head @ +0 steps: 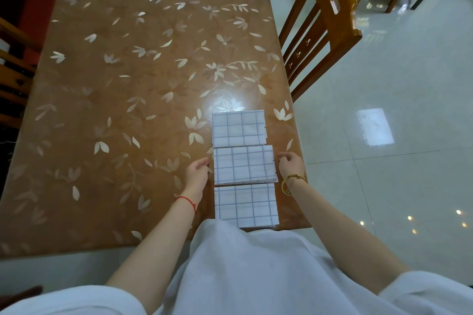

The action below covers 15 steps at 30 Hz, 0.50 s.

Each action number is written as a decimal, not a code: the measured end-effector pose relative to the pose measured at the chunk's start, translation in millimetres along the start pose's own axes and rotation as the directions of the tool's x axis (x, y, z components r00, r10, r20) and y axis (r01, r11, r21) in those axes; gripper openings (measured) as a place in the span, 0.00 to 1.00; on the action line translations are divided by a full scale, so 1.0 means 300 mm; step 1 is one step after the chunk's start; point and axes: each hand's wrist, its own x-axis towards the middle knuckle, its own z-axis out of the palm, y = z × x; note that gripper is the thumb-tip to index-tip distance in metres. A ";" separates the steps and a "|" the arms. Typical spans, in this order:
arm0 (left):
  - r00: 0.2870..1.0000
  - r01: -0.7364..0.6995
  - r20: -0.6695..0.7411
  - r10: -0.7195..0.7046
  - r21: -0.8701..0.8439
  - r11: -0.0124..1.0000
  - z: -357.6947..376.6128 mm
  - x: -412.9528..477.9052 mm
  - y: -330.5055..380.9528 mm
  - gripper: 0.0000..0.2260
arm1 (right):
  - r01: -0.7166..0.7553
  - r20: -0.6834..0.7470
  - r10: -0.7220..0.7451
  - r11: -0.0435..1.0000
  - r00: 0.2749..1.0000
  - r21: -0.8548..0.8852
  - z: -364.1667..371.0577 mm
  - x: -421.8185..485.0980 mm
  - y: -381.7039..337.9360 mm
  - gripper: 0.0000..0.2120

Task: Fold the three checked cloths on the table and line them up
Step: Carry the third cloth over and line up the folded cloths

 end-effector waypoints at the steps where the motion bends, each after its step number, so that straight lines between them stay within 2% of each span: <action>1: 1.000 0.004 -0.016 -0.004 0.011 1.000 -0.009 -0.007 -0.022 0.16 | -0.003 -0.011 0.003 1.000 1.000 -0.003 -0.002 -0.011 0.019 0.16; 9: 0.996 0.033 -0.087 -0.032 0.003 0.999 -0.018 -0.143 -0.182 0.15 | -0.015 -0.056 0.013 1.000 0.998 -0.025 -0.010 -0.124 0.179 0.14; 15: 0.996 0.078 -0.044 -0.083 -0.100 0.992 0.017 -0.189 -0.180 0.14 | -0.027 0.034 0.025 0.998 0.999 0.049 -0.010 -0.170 0.224 0.11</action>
